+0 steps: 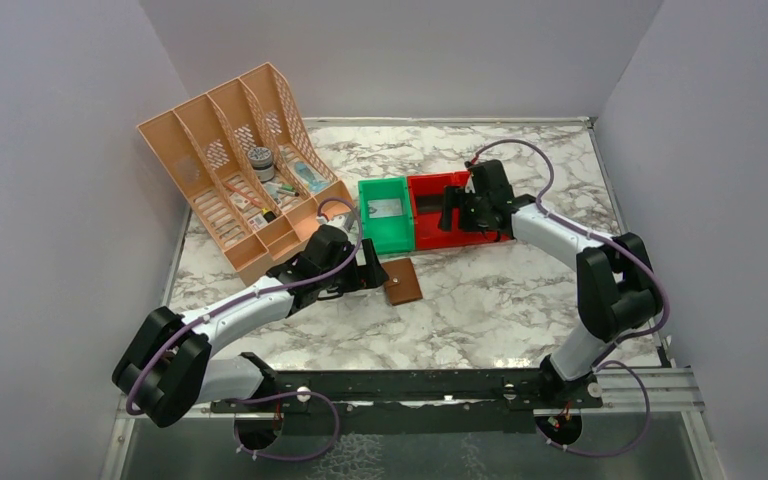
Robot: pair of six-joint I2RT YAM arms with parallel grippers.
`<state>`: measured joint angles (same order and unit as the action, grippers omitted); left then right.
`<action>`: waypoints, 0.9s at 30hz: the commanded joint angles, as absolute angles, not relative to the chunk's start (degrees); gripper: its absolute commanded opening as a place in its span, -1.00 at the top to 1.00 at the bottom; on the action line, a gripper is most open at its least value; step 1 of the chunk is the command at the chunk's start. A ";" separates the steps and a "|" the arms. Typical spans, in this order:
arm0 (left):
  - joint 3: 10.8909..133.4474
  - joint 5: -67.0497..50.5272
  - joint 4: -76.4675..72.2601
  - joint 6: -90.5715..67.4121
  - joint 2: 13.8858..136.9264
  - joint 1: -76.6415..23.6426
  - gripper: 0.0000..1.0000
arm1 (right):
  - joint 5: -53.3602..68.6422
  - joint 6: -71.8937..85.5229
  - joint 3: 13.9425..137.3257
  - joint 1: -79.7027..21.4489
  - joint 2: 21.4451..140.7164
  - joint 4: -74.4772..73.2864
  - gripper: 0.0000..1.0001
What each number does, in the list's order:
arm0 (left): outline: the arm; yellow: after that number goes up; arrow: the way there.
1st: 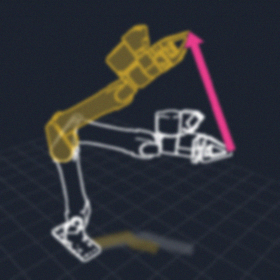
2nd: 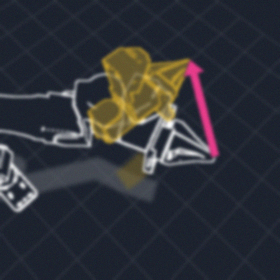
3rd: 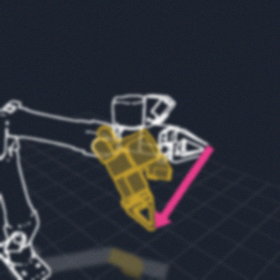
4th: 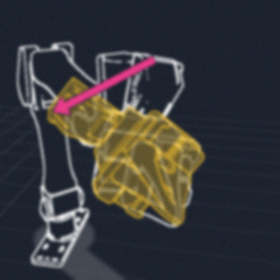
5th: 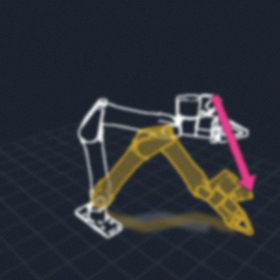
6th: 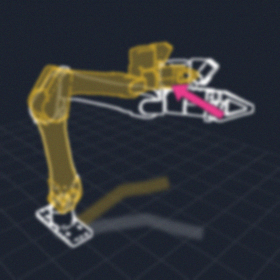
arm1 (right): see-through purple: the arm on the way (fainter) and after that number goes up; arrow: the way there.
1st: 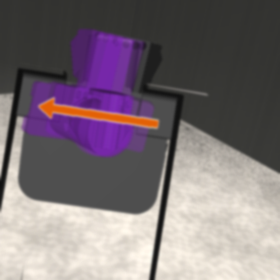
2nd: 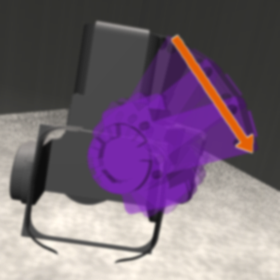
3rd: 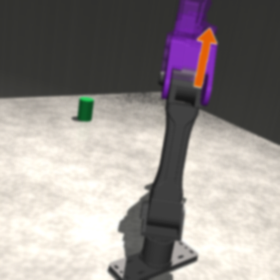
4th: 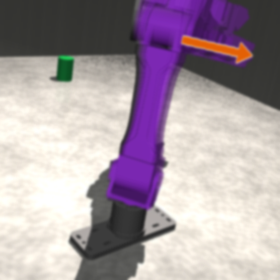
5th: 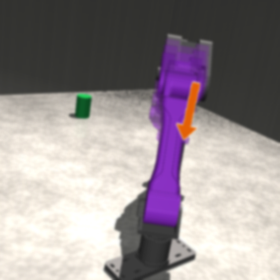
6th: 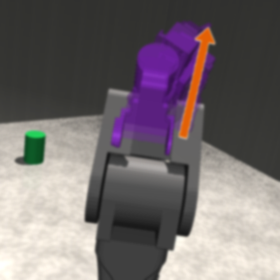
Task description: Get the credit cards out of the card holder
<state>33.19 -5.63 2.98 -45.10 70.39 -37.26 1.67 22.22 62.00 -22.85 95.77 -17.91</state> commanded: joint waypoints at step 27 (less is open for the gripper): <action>27.71 1.91 -2.50 -46.15 56.35 -37.38 -0.99 | -3.06 20.34 59.11 -22.94 88.18 -18.80 -0.58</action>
<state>29.28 -1.10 0.36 -44.69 58.76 -37.26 0.38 21.50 55.24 -22.87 83.18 -18.50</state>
